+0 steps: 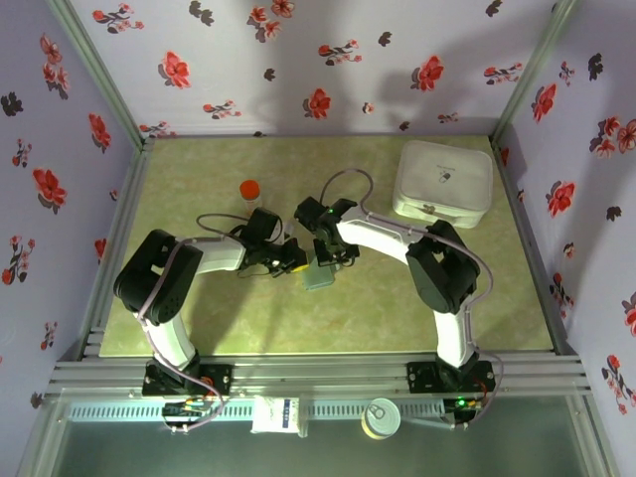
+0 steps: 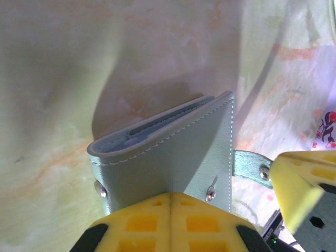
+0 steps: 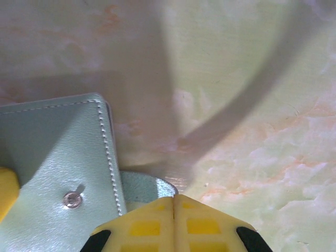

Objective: Take the credit cards out of the card holder

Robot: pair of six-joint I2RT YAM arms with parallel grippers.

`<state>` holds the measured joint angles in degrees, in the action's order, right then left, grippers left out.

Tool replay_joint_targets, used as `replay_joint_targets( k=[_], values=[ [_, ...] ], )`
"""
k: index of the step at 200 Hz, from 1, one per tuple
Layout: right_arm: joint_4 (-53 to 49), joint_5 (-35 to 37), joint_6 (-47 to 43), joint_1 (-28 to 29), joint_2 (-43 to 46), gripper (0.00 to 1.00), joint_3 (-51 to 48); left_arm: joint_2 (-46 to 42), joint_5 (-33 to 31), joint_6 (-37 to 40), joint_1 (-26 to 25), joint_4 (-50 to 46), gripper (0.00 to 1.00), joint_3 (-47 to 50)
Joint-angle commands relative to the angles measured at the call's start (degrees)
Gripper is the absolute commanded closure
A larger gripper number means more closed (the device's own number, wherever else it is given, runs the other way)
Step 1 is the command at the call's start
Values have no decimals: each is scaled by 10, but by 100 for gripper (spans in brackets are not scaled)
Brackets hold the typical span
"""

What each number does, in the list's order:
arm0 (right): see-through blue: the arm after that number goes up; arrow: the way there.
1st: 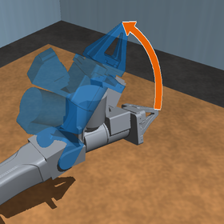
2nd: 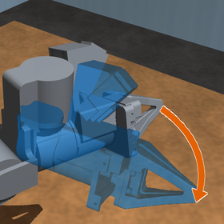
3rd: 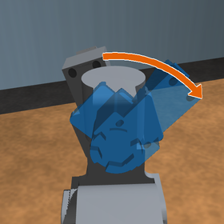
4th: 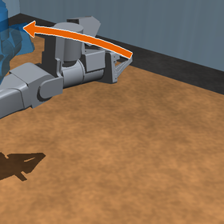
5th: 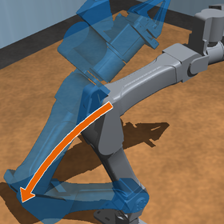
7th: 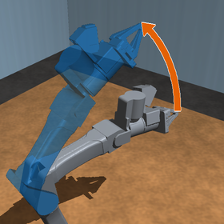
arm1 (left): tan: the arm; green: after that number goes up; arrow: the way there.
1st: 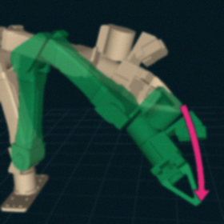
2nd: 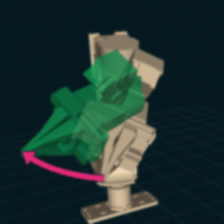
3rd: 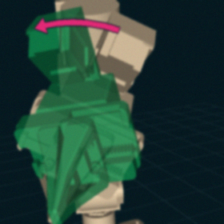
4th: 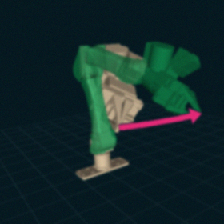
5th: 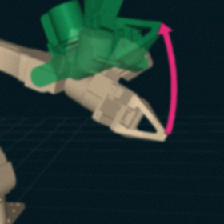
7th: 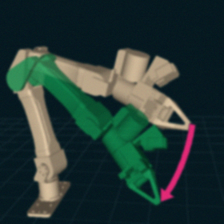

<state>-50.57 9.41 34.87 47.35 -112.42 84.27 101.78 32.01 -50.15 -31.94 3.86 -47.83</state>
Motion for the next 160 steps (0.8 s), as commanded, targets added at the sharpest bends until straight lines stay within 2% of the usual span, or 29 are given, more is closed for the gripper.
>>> replay_joint_targets(
  k=[1, 19, 50, 80, 160],
  values=[
    [7, -29, 4, -9, 20, 92, -13, 27, -74, 24, 2, -103, 100, 1],
    [10, -38, 2, -10, 19, 83, -14, 22, -65, 20, -9, -103, 100, -11],
    [11, -42, 2, -13, 18, 77, -20, 15, -55, 11, -22, -104, 98, -27],
    [25, -54, 4, -16, 17, 76, -31, 7, -50, 6, -30, -106, 90, -39],
    [93, -110, 12, -29, 16, 79, -75, -11, -43, -9, -34, -108, 85, -50]
  ],
)
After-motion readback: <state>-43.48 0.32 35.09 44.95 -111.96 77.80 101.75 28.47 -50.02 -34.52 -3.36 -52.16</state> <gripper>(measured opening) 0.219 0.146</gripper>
